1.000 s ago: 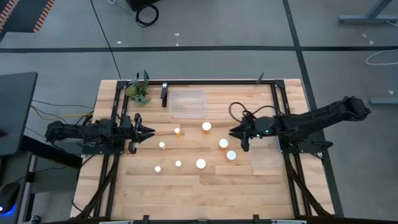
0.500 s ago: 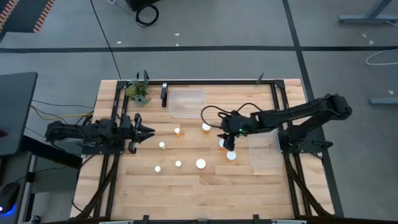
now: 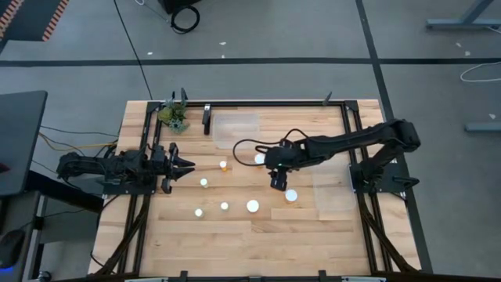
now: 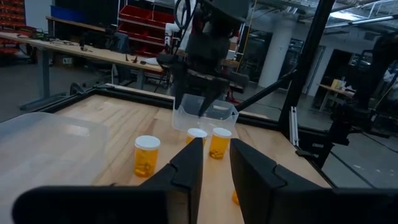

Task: Pick and place medicine bottles into bin by pill shape (circle, oval)
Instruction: Put the large orange pill bottle into the bottom transparent bin

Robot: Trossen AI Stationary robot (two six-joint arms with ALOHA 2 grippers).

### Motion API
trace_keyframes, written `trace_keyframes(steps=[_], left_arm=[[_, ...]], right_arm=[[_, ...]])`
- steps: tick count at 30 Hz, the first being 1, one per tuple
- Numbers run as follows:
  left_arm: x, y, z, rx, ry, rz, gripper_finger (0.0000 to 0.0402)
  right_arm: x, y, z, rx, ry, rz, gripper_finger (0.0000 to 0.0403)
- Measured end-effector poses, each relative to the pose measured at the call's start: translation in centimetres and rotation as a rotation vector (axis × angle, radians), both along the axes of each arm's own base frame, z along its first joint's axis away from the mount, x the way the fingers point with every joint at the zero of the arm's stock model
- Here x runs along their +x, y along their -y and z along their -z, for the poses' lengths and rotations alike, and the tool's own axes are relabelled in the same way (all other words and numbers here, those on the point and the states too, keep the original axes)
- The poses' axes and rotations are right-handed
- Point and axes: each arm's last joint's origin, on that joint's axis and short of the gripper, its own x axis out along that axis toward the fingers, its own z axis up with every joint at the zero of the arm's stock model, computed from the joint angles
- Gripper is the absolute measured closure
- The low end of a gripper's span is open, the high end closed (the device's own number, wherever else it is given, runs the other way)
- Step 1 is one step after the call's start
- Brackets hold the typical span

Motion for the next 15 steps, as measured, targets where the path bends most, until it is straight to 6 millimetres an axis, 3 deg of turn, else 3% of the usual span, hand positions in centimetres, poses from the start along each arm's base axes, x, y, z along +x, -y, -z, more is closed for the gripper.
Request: trace_keyframes(steps=[15], left_arm=[[0.0, 0.0, 0.0, 0.0, 0.0, 0.0, 0.0312]], right_arm=[[2.3, -0.4, 1.9, 0.059, -0.196, 0.007, 0.0163]])
